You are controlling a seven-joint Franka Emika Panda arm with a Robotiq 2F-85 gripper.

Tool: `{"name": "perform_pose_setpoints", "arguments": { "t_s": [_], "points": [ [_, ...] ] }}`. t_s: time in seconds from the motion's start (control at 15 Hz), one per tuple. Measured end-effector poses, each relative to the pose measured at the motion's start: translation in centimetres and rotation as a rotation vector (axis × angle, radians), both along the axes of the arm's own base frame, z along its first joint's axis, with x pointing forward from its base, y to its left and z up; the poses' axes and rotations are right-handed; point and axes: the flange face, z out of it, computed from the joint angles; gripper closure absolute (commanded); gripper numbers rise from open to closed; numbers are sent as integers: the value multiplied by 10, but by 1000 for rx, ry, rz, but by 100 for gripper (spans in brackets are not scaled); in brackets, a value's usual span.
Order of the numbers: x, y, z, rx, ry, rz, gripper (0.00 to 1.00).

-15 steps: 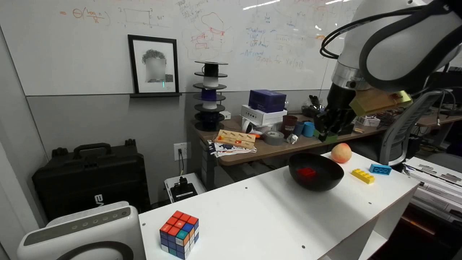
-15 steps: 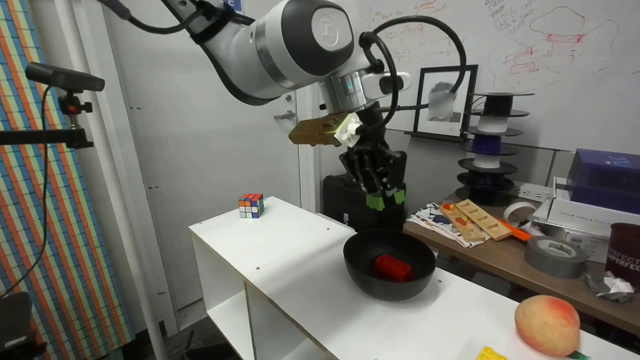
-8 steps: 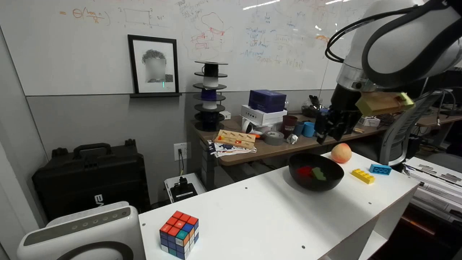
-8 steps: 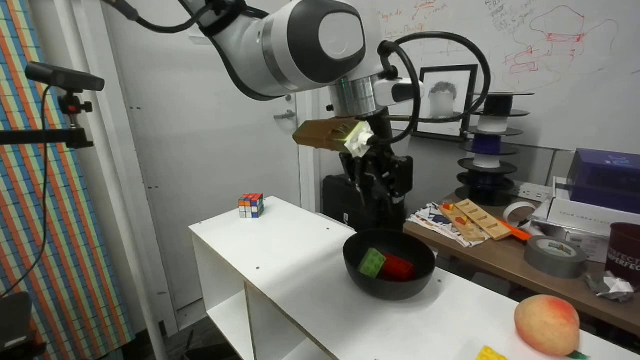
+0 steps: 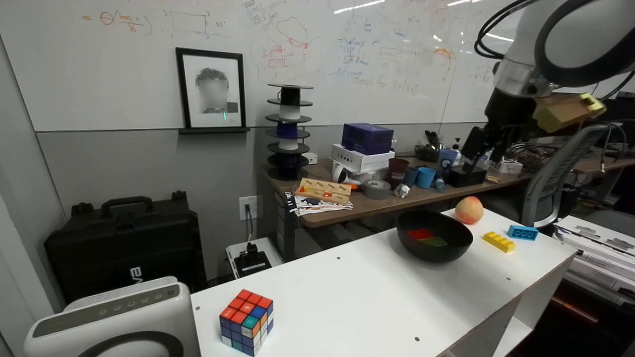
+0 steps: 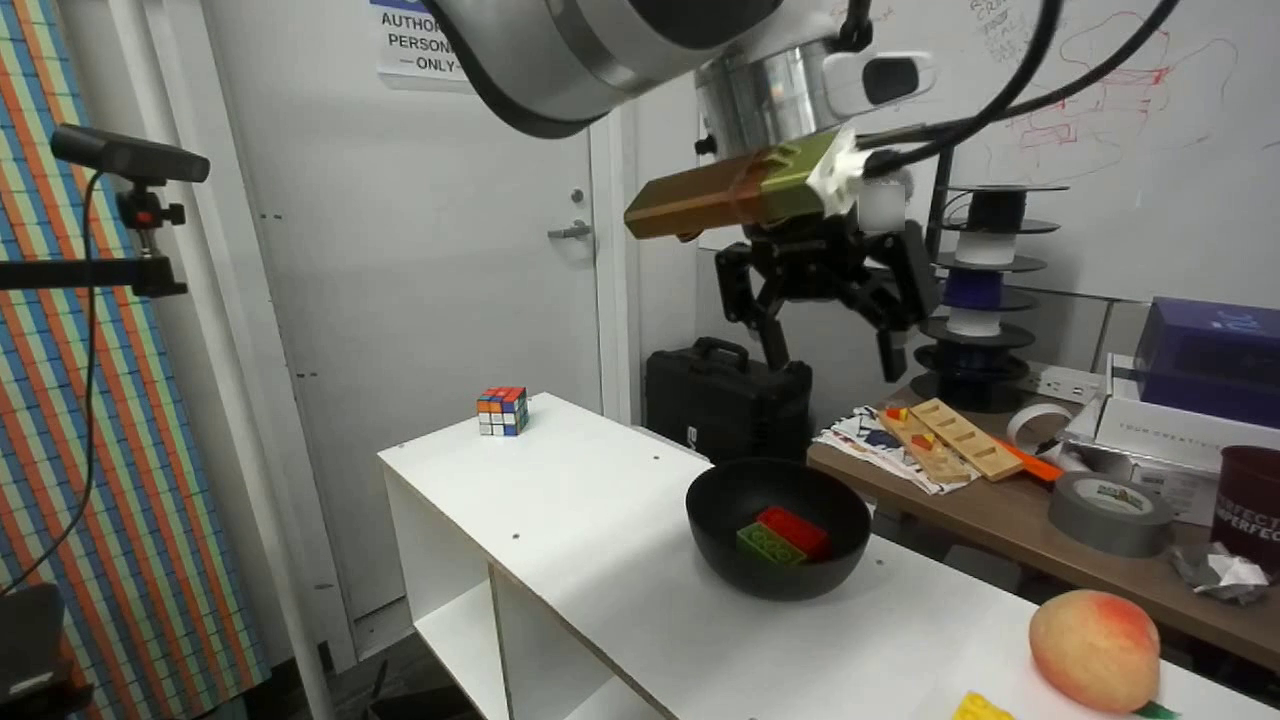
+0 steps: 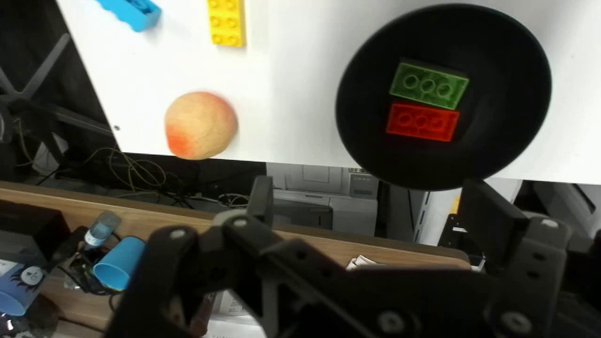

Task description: Pick up the green, orange, blue and yellow objects from the table and put them in the bowl

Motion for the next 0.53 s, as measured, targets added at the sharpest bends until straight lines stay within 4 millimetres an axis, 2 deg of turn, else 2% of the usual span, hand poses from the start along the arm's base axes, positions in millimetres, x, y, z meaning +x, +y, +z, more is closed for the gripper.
{"name": "perform_pose_setpoints", "arguments": {
  "t_s": [0.27,0.53],
  "points": [
    [-26,-67,32,-57,49,36,0],
    [-51,-124,44,-16,61,67,0]
  ]
}}
